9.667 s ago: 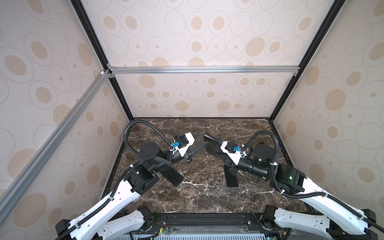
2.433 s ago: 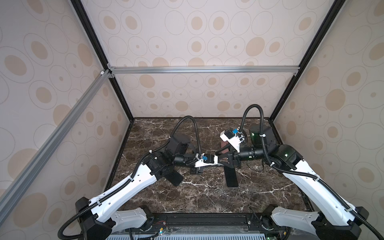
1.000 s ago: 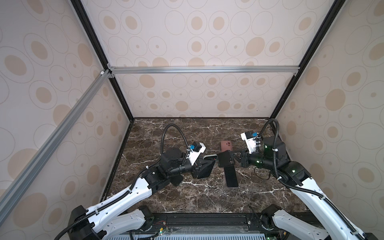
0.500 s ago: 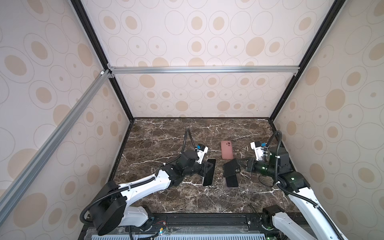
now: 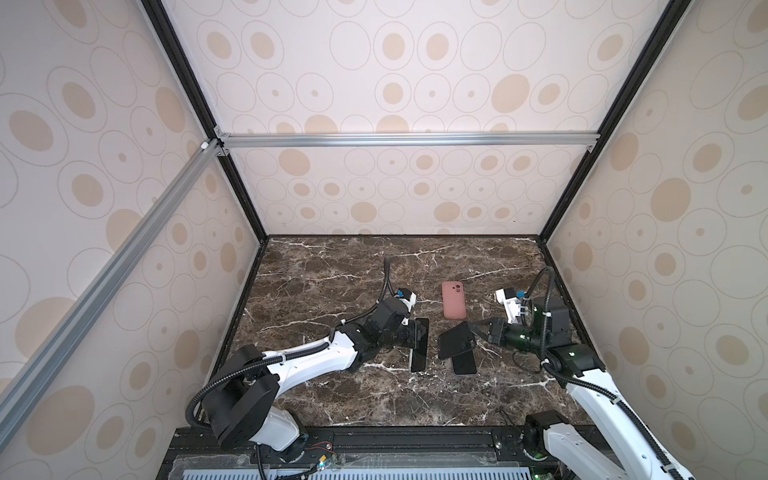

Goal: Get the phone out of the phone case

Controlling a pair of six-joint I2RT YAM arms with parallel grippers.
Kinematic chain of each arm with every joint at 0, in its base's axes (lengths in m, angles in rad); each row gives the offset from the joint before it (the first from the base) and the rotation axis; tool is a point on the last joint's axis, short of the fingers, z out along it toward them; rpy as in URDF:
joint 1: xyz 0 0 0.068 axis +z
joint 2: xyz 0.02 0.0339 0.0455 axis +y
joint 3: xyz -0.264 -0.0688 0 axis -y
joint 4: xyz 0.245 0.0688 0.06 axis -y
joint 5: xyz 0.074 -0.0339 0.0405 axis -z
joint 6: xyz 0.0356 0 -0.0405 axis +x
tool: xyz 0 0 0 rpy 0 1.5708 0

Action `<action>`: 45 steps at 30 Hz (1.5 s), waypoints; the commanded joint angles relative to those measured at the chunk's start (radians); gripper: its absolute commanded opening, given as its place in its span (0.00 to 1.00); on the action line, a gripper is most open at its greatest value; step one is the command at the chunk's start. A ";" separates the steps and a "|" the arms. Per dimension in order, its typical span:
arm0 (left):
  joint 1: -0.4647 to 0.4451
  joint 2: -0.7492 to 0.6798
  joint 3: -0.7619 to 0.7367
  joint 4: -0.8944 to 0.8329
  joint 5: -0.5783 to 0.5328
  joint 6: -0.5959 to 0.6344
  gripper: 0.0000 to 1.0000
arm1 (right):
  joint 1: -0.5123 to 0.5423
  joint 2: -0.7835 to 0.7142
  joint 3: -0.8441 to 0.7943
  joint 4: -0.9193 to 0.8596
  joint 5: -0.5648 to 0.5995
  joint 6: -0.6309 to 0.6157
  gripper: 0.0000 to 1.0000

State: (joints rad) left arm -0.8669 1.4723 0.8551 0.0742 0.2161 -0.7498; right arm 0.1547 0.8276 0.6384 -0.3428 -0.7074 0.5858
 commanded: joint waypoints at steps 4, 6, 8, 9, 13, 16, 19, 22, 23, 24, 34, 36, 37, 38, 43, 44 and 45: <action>0.003 0.060 -0.030 0.200 0.142 -0.094 0.00 | -0.056 0.057 0.001 0.016 -0.085 -0.069 0.00; 0.014 0.090 -0.030 0.235 0.172 -0.119 0.00 | -0.091 0.069 0.010 -0.004 -0.108 -0.096 0.00; 0.021 0.112 -0.032 0.264 0.198 -0.142 0.00 | -0.116 0.070 0.008 -0.012 -0.115 -0.112 0.00; 0.024 0.124 -0.036 0.291 0.220 -0.157 0.00 | -0.128 0.070 0.007 -0.010 -0.120 -0.116 0.00; 0.039 0.160 -0.031 0.325 0.274 -0.189 0.00 | -0.154 0.086 0.007 -0.011 -0.164 -0.130 0.00; 0.060 0.186 -0.038 0.357 0.305 -0.227 0.00 | -0.157 0.103 0.003 0.005 -0.177 -0.133 0.00; 0.091 0.209 -0.041 0.389 0.340 -0.263 0.00 | -0.157 0.124 -0.005 0.046 -0.187 -0.115 0.00; 0.120 0.229 -0.041 0.414 0.366 -0.290 0.00 | -0.158 0.153 0.011 0.030 -0.186 -0.138 0.00; 0.126 0.235 -0.041 0.417 0.374 -0.294 0.00 | -0.157 0.161 0.018 0.020 -0.183 -0.150 0.00; 0.132 0.239 -0.042 0.417 0.376 -0.295 0.00 | -0.159 0.165 0.021 0.015 -0.181 -0.157 0.00; 0.157 0.311 -0.029 0.438 0.385 -0.321 0.00 | -0.157 0.210 0.017 0.027 -0.197 -0.184 0.00; 0.157 0.330 -0.024 0.449 0.390 -0.331 0.00 | -0.157 0.225 0.017 0.030 -0.205 -0.188 0.00; 0.157 0.340 -0.021 0.461 0.397 -0.338 0.00 | -0.157 0.232 0.018 0.030 -0.207 -0.191 0.00; 0.157 0.349 -0.021 0.472 0.403 -0.345 0.00 | -0.158 0.236 0.018 0.030 -0.205 -0.194 0.00; 0.157 0.374 -0.012 0.487 0.410 -0.360 0.00 | -0.158 0.259 0.026 0.021 -0.193 -0.207 0.00; 0.156 0.380 -0.011 0.494 0.414 -0.367 0.00 | -0.159 0.264 0.028 0.019 -0.194 -0.210 0.00; 0.156 0.386 -0.011 0.502 0.418 -0.375 0.00 | -0.158 0.269 0.031 0.018 -0.193 -0.211 0.00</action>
State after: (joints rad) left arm -0.7139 1.8545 0.8066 0.4931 0.5995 -1.0779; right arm 0.0032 1.0859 0.6395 -0.3248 -0.8902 0.4004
